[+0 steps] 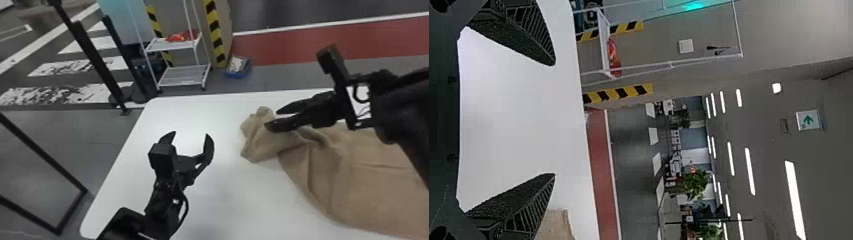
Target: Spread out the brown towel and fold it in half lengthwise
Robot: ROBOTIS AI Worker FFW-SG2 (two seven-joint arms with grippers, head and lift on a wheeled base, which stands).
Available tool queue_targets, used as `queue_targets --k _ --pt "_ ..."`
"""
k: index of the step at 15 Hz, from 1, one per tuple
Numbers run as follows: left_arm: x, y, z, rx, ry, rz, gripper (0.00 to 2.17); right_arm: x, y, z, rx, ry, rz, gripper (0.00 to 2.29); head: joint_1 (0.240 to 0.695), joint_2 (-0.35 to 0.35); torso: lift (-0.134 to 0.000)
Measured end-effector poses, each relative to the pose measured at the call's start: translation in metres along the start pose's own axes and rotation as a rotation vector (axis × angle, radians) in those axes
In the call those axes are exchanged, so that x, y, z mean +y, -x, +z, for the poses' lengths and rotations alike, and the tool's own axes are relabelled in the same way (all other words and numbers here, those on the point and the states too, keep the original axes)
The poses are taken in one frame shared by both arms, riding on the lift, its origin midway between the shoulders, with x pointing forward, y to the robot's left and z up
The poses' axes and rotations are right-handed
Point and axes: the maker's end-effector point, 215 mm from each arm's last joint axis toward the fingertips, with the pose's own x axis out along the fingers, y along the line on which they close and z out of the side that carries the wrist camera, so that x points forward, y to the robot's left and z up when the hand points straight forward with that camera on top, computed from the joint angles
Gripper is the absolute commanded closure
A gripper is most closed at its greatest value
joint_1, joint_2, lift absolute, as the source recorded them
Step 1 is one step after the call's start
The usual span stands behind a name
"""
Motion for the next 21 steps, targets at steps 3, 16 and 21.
queue_targets --k 3,16,21 --pt "-0.004 0.002 0.003 -0.006 -0.008 -0.023 0.08 0.019 0.031 0.026 -0.204 -0.009 0.019 0.05 0.693 0.317 -0.125" --pt "-0.015 0.021 0.006 -0.048 0.036 -0.111 0.08 0.002 0.298 -0.147 -0.406 -0.092 -0.650 0.10 0.695 0.017 -0.125" --pt "-0.018 0.037 0.016 -0.113 0.061 -0.101 0.08 0.010 0.369 -0.199 -0.557 -0.096 -0.944 0.12 0.695 -0.083 -0.125"
